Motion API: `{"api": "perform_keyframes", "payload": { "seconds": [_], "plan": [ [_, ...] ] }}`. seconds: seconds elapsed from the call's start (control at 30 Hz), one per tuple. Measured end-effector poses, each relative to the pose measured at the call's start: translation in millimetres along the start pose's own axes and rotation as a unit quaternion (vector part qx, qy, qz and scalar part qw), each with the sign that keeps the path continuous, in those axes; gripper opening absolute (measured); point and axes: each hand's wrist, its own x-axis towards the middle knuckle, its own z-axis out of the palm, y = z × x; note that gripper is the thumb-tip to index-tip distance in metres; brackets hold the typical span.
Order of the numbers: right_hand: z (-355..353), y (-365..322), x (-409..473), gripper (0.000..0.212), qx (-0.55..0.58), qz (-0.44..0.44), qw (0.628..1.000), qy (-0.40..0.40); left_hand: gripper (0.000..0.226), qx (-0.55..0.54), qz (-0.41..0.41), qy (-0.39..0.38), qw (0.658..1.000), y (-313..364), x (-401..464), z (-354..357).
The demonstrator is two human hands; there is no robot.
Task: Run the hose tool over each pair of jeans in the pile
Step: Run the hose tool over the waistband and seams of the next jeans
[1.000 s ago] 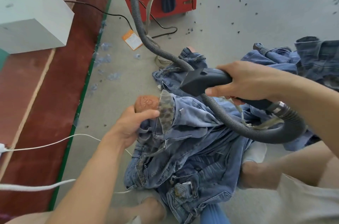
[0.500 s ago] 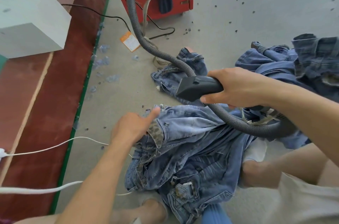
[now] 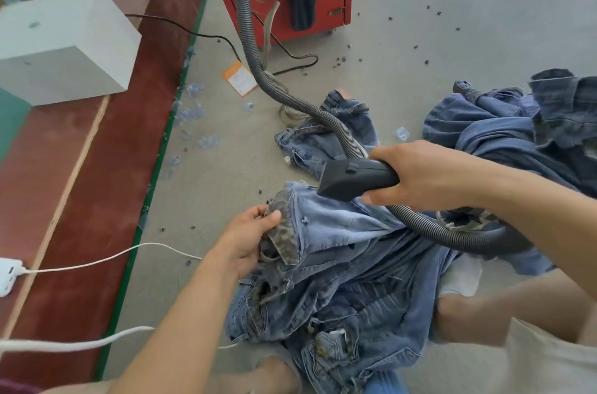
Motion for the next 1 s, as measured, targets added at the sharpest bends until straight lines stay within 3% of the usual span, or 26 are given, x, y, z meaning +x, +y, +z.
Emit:
{"api": "perform_keyframes", "payload": {
  "seconds": [0.17, 0.3, 0.47, 0.63, 0.83, 1.0],
  "plan": [
    [0, -6, -2, 0.027, 0.042, 0.014, 0.998, -0.040, 0.011, -0.139, 0.024, -0.075, 0.987, 0, -11, 15],
    [0, -10, -3, 0.024, 0.084, 0.027, 0.993, -0.084, 0.017, -0.169, 0.066, -0.135, 0.974, -5, -19, 31],
    [8, -19, -1, 0.025, 0.102, 0.054, 0.989, -0.094, 0.020, -0.148, 0.114, -0.193, 0.963, -11, -27, 42],
    [8, -17, 10, 0.025, 0.111, 0.104, 0.988, 0.004, 0.017, -0.151, 0.119, -0.193, 0.962, -20, -29, 49],
    [-8, -7, -1, 0.022, 0.152, 0.104, 0.976, -0.116, 0.021, -0.127, 0.162, -0.205, 0.957, -18, -28, 46],
    [1, -9, 10, 0.026, 0.210, 0.126, 0.965, -0.090, 0.022, -0.069, 0.184, -0.218, 0.956, -22, -29, 47]
  ]
}}
